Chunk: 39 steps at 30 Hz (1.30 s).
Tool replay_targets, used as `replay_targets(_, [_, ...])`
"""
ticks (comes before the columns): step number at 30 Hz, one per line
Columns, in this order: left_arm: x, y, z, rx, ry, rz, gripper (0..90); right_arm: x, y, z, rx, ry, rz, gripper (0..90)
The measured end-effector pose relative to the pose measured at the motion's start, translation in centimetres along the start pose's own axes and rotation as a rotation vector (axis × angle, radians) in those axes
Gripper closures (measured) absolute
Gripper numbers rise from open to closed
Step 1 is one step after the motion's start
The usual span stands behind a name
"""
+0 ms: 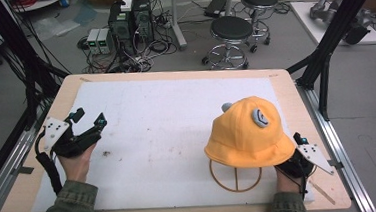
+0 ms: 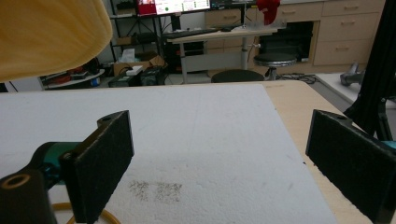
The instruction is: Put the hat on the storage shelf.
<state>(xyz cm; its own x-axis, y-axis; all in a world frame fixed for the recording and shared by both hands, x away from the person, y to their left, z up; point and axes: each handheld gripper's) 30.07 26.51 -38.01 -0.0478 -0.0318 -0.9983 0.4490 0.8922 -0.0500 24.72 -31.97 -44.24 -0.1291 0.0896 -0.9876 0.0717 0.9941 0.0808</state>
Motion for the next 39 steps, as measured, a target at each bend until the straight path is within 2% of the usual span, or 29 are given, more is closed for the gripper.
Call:
replay_targets(3, [1.0, 0.3, -0.2, -0.019, 0.006, -0.008, 27.7, 0.1, 0.0, 0.0, 0.003, 0.003, -0.001, 6.5])
replay_targets(8, [2.3, 0.7, -0.4, -0.043, 0.028, 0.002, 26.9, 0.1, -0.1, -0.1, 0.006, 0.005, 0.008, 6.5])
replay_targets(12, [3.7, 1.5, -0.9, -0.072, 0.05, -0.019, 26.9, 0.1, -0.2, -0.1, 0.012, 0.002, 0.018, 6.5])
replay_targets(14, [4.0, 1.8, -1.2, -0.085, 0.051, -0.033, 26.9, 0.1, -0.2, -0.1, 0.01, 0.008, 0.021, 6.5])
replay_targets(18, [4.3, 2.2, -1.9, -0.133, 0.048, -0.021, 27.1, 0.2, -0.1, -0.2, 0.007, 0.01, 0.023, 6.5])
replay_targets(21, [4.5, 2.5, -2.2, -0.155, 0.051, -0.028, 27.0, 0.2, -0.1, -0.1, -0.002, 0.016, 0.019, 6.5])
replay_targets(23, [4.6, 2.6, -2.4, -0.155, 0.048, -0.045, 27.1, 0.3, 0.0, -0.1, -0.008, 0.015, 0.022, 6.5])
replay_targets(33, [4.6, 2.2, -2.6, -0.136, 0.054, -0.056, 27.2, 0.4, -0.2, -0.1, -0.018, 0.018, 0.024, 6.5])
replay_targets(39, [4.4, 2.1, -3.0, -0.148, 0.022, -0.06, 27.8, 0.4, -0.2, 0.0, -0.021, 0.021, 0.025, 6.5])
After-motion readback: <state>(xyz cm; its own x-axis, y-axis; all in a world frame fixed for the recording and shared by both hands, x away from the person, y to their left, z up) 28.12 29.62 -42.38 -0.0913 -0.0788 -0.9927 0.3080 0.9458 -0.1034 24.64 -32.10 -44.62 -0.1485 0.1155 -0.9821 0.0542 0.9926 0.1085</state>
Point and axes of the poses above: each handheld gripper's, and its own axes: z roughly forward along the jaws, x roughly out of its underside, y roughly to its left, and after that the axes turned 8 degrees about x, right-handed
